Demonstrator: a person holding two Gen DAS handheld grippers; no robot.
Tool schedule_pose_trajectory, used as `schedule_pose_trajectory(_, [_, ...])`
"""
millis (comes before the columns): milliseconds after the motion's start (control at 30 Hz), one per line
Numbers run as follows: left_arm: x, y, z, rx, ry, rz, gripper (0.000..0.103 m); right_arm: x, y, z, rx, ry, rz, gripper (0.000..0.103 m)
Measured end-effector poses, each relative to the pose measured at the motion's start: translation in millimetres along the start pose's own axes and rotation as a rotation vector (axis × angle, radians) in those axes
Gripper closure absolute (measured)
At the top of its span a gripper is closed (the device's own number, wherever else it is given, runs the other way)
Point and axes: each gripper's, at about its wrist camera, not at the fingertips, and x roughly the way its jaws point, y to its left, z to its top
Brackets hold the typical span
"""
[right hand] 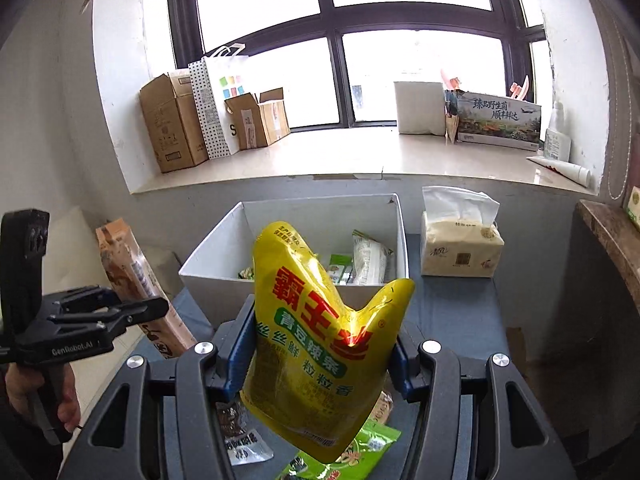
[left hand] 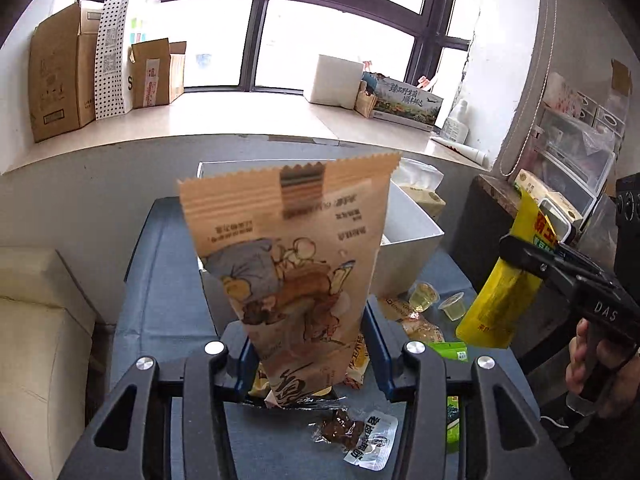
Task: Organize snacks
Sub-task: 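Lower both packets into the white box and open both tools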
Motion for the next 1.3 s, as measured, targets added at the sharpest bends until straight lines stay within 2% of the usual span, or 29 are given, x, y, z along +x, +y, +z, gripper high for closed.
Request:
schedule_pose_trajectory(233, [-10, -4, 29, 0.036, -0.060, 0.012, 0.052, 16, 8, 29, -0.046, -0.007, 0.010, 0.043])
schedule_pose_trajectory(433, [11, 8, 97, 0.023, -0.104, 0.034, 0.052, 58, -5, 80, -0.015, 0.002, 0.007, 0.043])
schedule_pose_trajectory(533, [39, 16, 123, 0.020, -0.084, 0.083, 0.052, 95, -17, 99, 0.011, 0.067, -0.011, 0.043])
schedule_pose_trajectory(633, [72, 25, 131, 0.011, -0.015, 0.113, 0.052, 130, -28, 102, 0.032, 0.145, -0.021, 0.043])
schedule_pose_trajectory(667, [82, 28, 130, 0.003, 0.023, 0.115, 0.052, 142, -30, 98, 0.033, 0.188, -0.012, 0.039])
schedule_pose_trajectory(700, [89, 31, 127, -0.012, 0.048, 0.109, 0.052, 152, -31, 93, 0.037, 0.232, -0.001, 0.027])
schedule_pose_trajectory(767, [101, 34, 119, -0.006, 0.093, 0.095, 0.044, 166, -30, 82, 0.034, 0.285, 0.009, 0.008])
schedule_pose_trajectory(800, [105, 34, 116, 0.003, 0.102, 0.115, 0.028, 169, -30, 79, 0.023, 0.283, -0.010, 0.004])
schedule_pose_trajectory(833, [106, 33, 113, 0.014, 0.093, 0.144, 0.006, 170, -30, 76, 0.016, 0.272, -0.043, 0.001])
schedule_pose_trajectory(867, [107, 34, 113, 0.024, 0.084, 0.152, 0.000, 170, -33, 75, 0.021, 0.261, -0.071, 0.000])
schedule_pose_trajectory(1000, [102, 32, 112, 0.034, 0.085, 0.160, 0.000, 157, -46, 82, 0.084, 0.198, -0.073, 0.000])
schedule_pose_trajectory(1167, [85, 30, 107, 0.039, 0.054, 0.154, 0.000, 120, -47, 97, 0.075, 0.082, -0.094, 0.000])
schedule_pose_trajectory(1300, [74, 27, 103, 0.055, 0.042, 0.160, 0.000, 101, -38, 98, 0.029, 0.066, -0.090, 0.000])
